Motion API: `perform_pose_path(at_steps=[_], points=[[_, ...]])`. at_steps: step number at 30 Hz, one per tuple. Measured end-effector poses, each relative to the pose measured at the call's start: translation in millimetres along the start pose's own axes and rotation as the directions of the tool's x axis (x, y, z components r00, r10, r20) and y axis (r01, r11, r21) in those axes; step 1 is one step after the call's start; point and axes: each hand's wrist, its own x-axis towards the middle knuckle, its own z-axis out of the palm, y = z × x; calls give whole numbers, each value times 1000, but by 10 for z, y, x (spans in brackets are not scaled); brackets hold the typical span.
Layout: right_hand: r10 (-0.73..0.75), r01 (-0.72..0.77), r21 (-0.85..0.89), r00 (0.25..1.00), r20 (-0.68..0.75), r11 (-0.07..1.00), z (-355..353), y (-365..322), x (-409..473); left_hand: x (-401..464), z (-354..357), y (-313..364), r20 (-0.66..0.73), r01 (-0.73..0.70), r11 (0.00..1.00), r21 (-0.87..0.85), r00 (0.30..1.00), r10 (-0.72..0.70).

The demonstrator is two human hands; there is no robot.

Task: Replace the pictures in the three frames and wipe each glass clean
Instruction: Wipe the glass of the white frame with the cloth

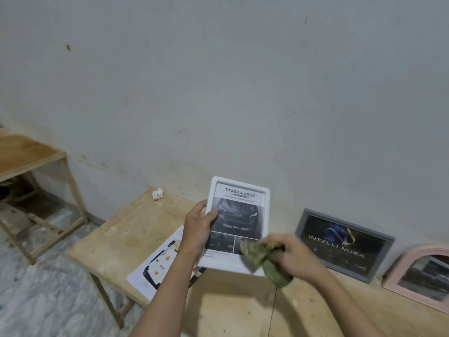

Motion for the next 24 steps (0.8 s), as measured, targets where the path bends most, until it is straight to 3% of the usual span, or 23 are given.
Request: perform_pose_path(at_steps=[2, 4, 5, 6, 8, 10, 14, 16, 20, 22, 24], points=[[-33, 61, 99, 965, -261, 993, -196, -274, 160, -2, 54, -14, 44, -21, 999, 38, 999, 19], [-144, 134, -57, 846, -513, 989, -288, -592, 405, -12, 182, -35, 95, -42, 999, 31, 995, 39], [-234, 169, -166, 786, -572, 972, -274, -725, 517, -28, 275, -39, 106, -58, 998, 10, 993, 56], [-334, 213, -272, 756, -562, 939, -219, -815, 633, -41, 349, -42, 92, -71, 997, -33, 993, 74], [-479, 285, -456, 783, -396, 843, 8, -841, 769, -36, 433, -66, 13, -78, 982, -172, 997, 81], [-453, 287, -498, 856, -251, 818, 332, -764, 731, 2, 373, -95, -73, -51, 954, -296, 997, 31], [-457, 367, -417, 878, -140, 832, 707, -473, 438, 30, 86, -248, -125, 7, 934, -358, 991, -56], [-420, 404, -331, 907, 24, 853, 772, -303, 302, 46, -51, -323, -198, 13, 957, -289, 977, -73], [-219, 291, -187, 919, 329, 938, 592, -186, 95, 77, -111, -401, -207, 17, 995, -93, 978, -36], [-154, 203, -135, 940, 305, 970, 357, -316, 147, 61, -50, -371, -172, 20, 999, -43, 985, -27], [-159, 165, -91, 985, 68, 982, 108, -512, 323, 78, 4, -364, -127, 12, 999, -39, 992, -17]])
